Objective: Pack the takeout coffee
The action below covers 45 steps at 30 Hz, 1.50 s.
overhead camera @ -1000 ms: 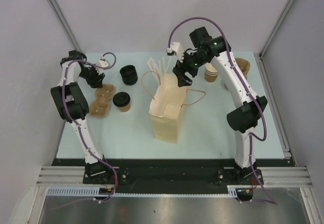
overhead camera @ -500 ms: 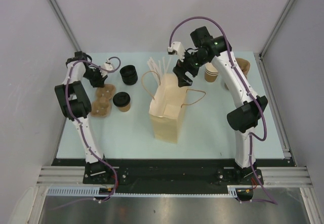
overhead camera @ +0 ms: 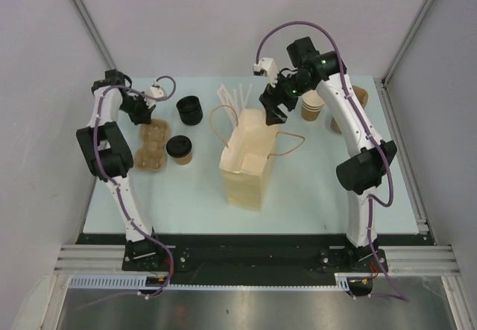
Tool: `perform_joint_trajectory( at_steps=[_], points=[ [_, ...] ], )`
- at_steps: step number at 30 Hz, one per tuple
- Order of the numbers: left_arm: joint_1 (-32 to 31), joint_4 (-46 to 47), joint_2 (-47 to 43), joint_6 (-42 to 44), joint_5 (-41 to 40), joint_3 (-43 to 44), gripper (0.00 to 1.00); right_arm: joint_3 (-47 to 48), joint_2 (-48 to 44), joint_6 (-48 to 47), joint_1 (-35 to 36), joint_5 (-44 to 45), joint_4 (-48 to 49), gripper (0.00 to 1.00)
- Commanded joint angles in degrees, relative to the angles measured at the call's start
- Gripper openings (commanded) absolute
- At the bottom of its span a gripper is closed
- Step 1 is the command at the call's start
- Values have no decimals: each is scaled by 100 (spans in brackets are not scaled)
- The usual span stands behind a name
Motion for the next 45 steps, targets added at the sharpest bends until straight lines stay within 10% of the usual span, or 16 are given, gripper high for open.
perform_joint_trajectory(
  at_steps=[1, 21, 27, 32, 45],
  points=[
    [-26, -58, -1258, -630, 285, -192, 0, 223, -233, 191, -159, -301, -923, 94],
    [-26, -6, -4503, -3001, -385, 16, 0, -445, -427, 174, -151, -20, -502, 90],
    [-236, 1100, -5223, -4733, 109, 458, 0, -454, -365, 59, 112, -90, -510, 43],
    [-1762, 1638, -5496, -4947, -637, 721, 0, -366, -444, -55, 253, -310, -519, 1],
    [-4569, 2165, -5496, -5009, -1639, 889, 0, -445, -681, -275, 622, -714, -923, 0]
  ],
)
